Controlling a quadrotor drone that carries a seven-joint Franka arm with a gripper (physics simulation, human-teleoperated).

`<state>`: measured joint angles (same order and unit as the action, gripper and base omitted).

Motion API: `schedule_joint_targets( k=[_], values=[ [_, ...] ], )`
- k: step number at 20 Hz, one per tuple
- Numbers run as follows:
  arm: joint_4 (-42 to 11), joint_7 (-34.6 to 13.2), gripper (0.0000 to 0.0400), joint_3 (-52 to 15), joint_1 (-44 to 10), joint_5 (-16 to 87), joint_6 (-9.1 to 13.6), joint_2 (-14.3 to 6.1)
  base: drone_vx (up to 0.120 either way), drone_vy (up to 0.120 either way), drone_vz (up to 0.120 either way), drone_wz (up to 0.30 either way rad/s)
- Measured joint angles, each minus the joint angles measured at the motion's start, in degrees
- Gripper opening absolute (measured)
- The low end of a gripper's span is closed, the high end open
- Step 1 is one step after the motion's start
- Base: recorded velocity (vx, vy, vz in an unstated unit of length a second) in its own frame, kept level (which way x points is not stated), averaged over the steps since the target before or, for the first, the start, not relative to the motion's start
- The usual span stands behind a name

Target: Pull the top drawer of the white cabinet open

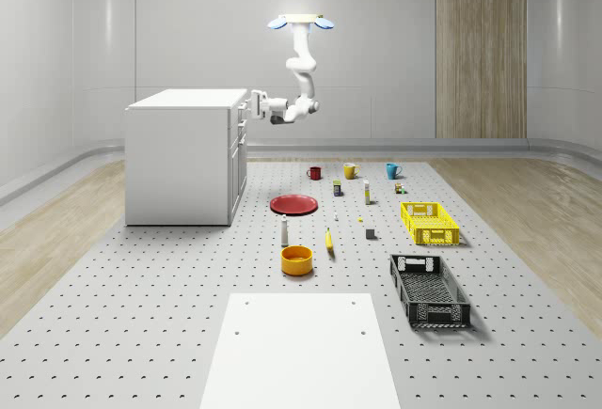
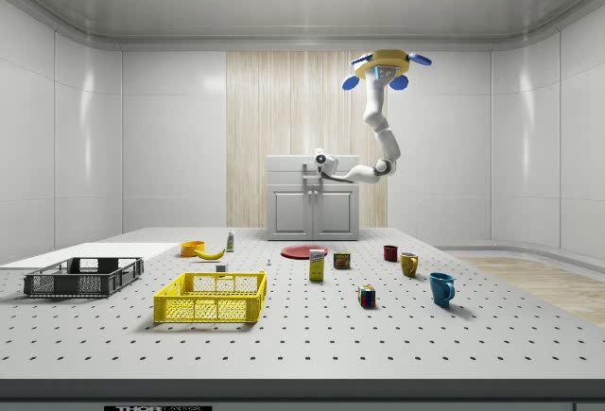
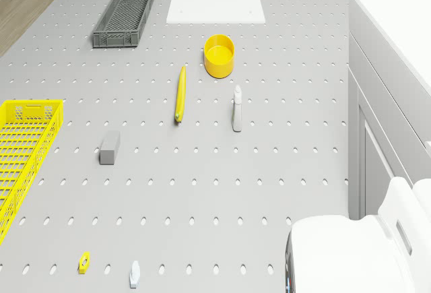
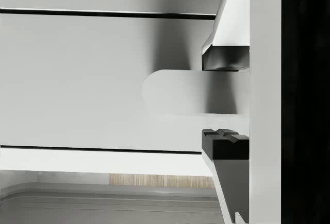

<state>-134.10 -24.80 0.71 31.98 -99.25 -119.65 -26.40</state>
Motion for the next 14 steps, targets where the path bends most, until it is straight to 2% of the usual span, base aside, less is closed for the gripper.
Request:
schedule_joint_targets(
  k=[4, 12, 14],
  values=[
    [0.1, -0.1, 0.0132, -0.6, -0.6, -0.6, 0.0, -0.1, 0.0, 0.0, 0.0, 0.0],
    [-1.1, -0.3, 0.0123, -0.5, -2.3, 0.2, 1.7, -1.5, 0.0, 0.0, 0.0, 0.0],
    [-1.2, -2.1, 0.0117, -0.5, -2.8, 0.5, 2.1, -1.9, 0.0, 0.0, 0.0, 0.0]
  ],
)
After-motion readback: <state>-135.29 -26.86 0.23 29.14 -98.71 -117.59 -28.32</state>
